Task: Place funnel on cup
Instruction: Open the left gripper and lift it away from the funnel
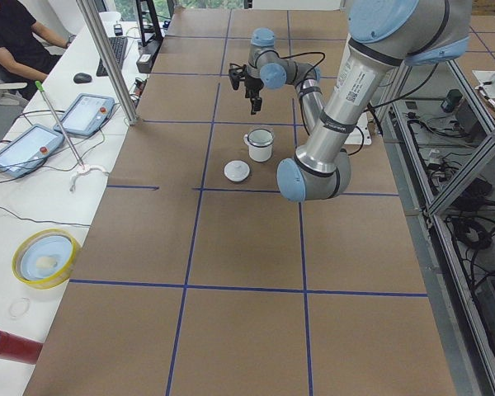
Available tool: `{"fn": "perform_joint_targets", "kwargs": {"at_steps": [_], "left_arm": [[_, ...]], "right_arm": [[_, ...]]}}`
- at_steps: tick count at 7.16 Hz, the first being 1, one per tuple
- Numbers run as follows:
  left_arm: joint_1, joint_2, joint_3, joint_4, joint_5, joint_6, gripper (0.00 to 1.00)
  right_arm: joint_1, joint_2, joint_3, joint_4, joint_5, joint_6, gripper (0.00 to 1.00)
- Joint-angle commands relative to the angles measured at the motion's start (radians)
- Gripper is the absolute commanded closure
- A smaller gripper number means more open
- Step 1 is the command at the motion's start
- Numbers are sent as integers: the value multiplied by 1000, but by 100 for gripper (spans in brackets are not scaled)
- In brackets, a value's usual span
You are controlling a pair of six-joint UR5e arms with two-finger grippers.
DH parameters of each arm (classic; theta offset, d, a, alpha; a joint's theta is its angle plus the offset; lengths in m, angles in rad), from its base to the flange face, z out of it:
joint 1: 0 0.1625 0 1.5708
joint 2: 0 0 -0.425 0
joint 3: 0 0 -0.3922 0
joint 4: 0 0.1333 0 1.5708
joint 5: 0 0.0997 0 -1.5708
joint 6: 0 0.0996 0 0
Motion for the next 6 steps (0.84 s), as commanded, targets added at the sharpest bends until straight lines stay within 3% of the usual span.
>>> {"fn": "perform_joint_targets", "kwargs": {"at_steps": [1,4,6], "left_arm": [[-203,45,-20,4,-152,238,0],[-466,219,-6,4,-286,679,0],[-595,373,3,2,-305,1000,0]], "right_arm": [[0,0,0,0,0,0,0],[0,0,0,0,0,0,0],[0,0,0,0,0,0,0]]}}
